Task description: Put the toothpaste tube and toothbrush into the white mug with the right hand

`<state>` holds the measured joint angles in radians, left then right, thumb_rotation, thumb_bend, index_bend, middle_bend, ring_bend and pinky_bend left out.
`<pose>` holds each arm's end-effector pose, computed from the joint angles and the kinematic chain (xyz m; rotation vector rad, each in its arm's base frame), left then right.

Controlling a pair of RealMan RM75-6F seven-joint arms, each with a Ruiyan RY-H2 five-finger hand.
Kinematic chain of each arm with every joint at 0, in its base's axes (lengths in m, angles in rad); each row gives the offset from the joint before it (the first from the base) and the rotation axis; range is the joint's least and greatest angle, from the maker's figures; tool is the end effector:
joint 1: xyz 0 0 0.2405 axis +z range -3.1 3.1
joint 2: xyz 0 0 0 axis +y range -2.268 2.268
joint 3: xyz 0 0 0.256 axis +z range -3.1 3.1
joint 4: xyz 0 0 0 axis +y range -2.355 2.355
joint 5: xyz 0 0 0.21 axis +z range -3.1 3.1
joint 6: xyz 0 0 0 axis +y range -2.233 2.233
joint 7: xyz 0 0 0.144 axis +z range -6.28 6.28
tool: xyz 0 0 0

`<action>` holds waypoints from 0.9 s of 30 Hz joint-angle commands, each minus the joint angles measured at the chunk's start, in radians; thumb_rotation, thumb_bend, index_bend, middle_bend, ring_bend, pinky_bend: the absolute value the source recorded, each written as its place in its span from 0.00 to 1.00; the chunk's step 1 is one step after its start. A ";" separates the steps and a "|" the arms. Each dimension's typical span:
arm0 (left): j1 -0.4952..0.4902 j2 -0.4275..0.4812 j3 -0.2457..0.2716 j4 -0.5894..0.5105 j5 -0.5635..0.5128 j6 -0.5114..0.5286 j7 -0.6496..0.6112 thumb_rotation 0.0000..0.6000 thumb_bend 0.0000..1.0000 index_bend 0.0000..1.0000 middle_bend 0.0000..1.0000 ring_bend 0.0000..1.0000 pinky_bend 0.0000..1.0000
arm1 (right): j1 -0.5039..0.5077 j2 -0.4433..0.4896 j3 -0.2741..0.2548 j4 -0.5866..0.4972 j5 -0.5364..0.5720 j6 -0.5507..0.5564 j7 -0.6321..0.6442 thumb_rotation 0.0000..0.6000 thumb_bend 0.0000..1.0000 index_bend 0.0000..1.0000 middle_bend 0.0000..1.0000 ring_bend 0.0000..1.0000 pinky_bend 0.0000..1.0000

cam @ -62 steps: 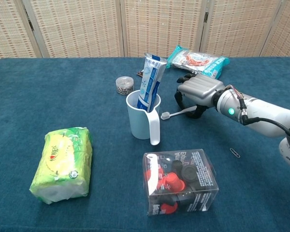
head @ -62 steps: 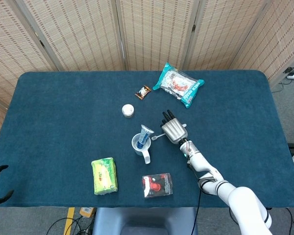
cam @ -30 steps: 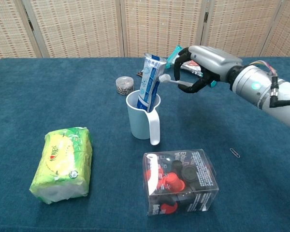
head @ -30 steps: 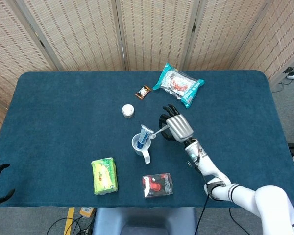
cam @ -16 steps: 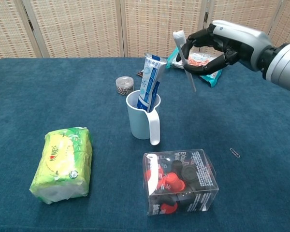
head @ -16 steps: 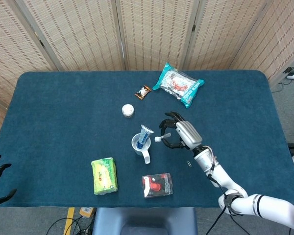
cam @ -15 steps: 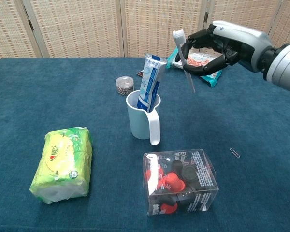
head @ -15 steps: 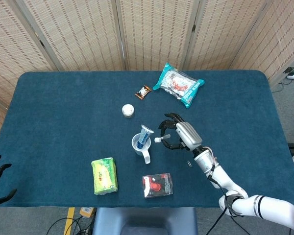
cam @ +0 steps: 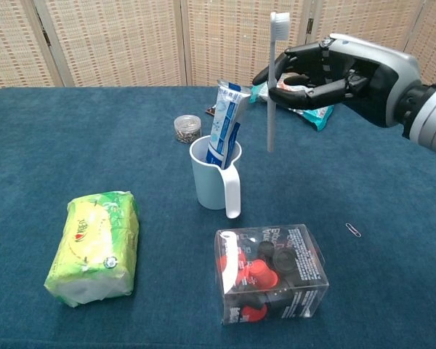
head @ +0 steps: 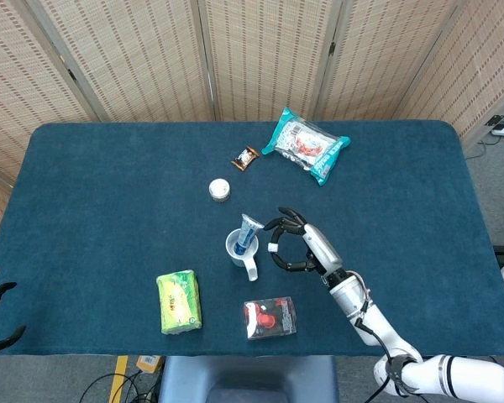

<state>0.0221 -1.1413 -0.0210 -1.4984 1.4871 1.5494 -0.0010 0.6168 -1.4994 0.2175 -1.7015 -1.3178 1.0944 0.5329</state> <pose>-0.3477 0.1402 0.1689 -1.3186 -0.8736 -0.7724 -0.1144 -0.3030 0.0145 1.4369 -1.7902 1.6789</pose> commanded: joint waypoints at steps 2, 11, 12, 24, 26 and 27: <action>-0.001 0.001 -0.002 0.004 0.002 0.002 -0.006 1.00 0.23 0.26 0.08 0.05 0.15 | -0.019 -0.054 -0.005 0.017 -0.021 0.039 0.008 1.00 0.25 0.68 0.27 0.02 0.04; -0.004 -0.002 -0.001 0.010 0.003 -0.003 -0.012 1.00 0.23 0.26 0.08 0.05 0.15 | -0.025 -0.168 -0.008 0.109 -0.068 0.085 0.034 1.00 0.23 0.68 0.24 0.00 0.02; -0.004 -0.002 -0.002 0.010 0.003 -0.003 -0.013 1.00 0.23 0.26 0.08 0.05 0.15 | -0.021 -0.180 -0.004 0.122 -0.066 0.081 0.041 1.00 0.22 0.68 0.24 0.00 0.02; -0.006 0.002 -0.004 0.014 -0.003 -0.006 -0.017 1.00 0.23 0.26 0.08 0.05 0.15 | -0.002 -0.264 0.017 0.213 -0.110 0.099 0.104 1.00 0.21 0.68 0.24 0.00 0.02; -0.006 0.001 -0.003 0.016 -0.005 -0.010 -0.017 1.00 0.23 0.26 0.08 0.05 0.15 | 0.001 -0.263 0.022 0.215 -0.116 0.099 0.106 1.00 0.21 0.68 0.24 0.00 0.02; -0.006 0.000 -0.003 0.017 -0.005 -0.011 -0.017 1.00 0.23 0.26 0.08 0.05 0.15 | 0.003 -0.261 0.024 0.215 -0.116 0.097 0.105 1.00 0.21 0.68 0.24 0.00 0.02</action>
<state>0.0157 -1.1411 -0.0238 -1.4813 1.4826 1.5385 -0.0182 0.6190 -1.7614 0.2406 -1.4870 -1.4333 1.1922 0.6381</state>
